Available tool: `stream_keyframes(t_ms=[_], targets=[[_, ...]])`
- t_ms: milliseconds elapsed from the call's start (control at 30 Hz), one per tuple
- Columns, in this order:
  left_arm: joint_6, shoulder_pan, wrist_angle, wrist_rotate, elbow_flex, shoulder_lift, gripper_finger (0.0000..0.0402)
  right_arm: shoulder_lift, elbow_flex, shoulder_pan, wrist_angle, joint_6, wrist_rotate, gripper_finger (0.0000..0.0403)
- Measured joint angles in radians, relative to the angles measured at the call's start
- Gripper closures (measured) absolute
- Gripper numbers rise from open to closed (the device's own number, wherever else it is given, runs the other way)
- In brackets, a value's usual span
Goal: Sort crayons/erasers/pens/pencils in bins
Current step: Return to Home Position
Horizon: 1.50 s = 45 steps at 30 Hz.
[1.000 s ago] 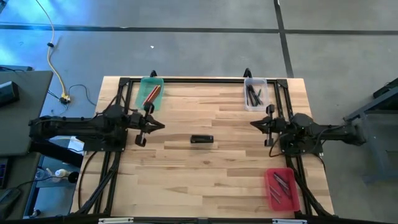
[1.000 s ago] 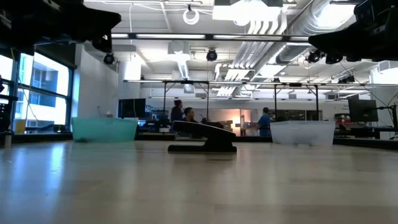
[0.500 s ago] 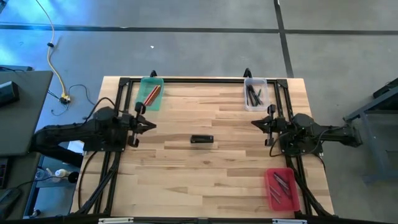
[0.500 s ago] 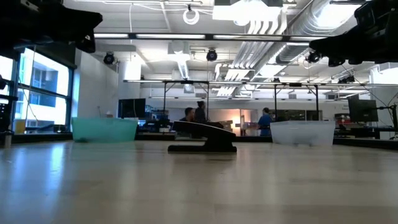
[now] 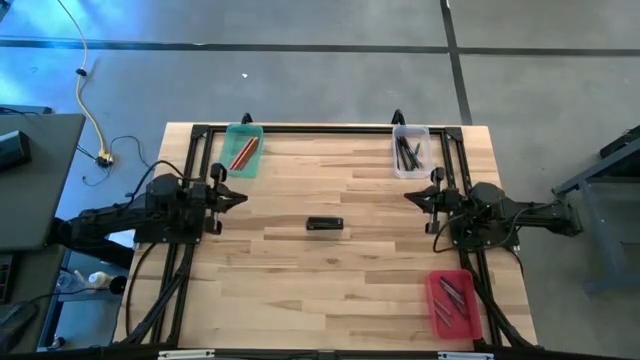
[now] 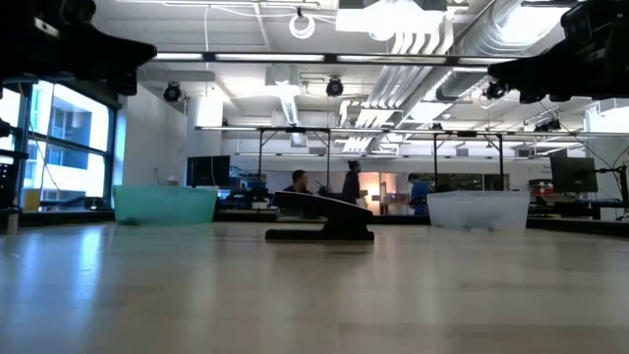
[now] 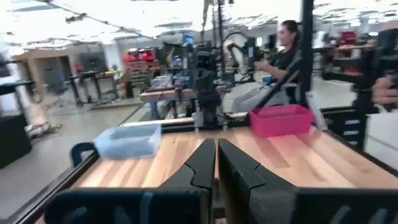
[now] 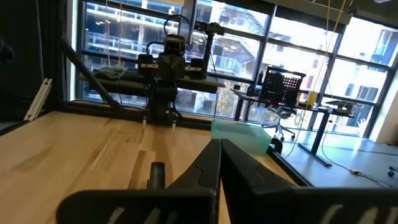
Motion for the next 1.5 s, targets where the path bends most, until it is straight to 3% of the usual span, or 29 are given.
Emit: stream_keyframes(t_ms=[167,433,700,867,1233,1500], targets=[[-0.015,0.049,0.082,-0.042,-0.076,0.000,0.0392,0.000,0.000,0.000,0.000,0.016,0.044,0.0403],[-0.073,0.110,0.076,-0.020,-0.075,0.001,0.0392,0.001,0.000,0.000,-0.024,0.020,0.203,0.0403],[-0.094,0.115,0.040,-0.037,-0.075,0.001,0.0392,0.001,0.000,0.000,-0.024,0.021,0.277,0.0403],[-0.186,0.115,0.041,-0.037,-0.075,0.002,0.0392,0.002,0.000,0.000,-0.026,0.003,0.292,0.0403],[-0.131,0.115,0.039,-0.039,-0.075,0.003,0.0392,0.002,0.000,0.000,-0.030,0.000,0.292,0.0403],[-0.179,0.115,0.039,-0.042,-0.075,0.003,0.0392,0.002,0.000,0.000,-0.030,0.000,0.292,0.0403]])
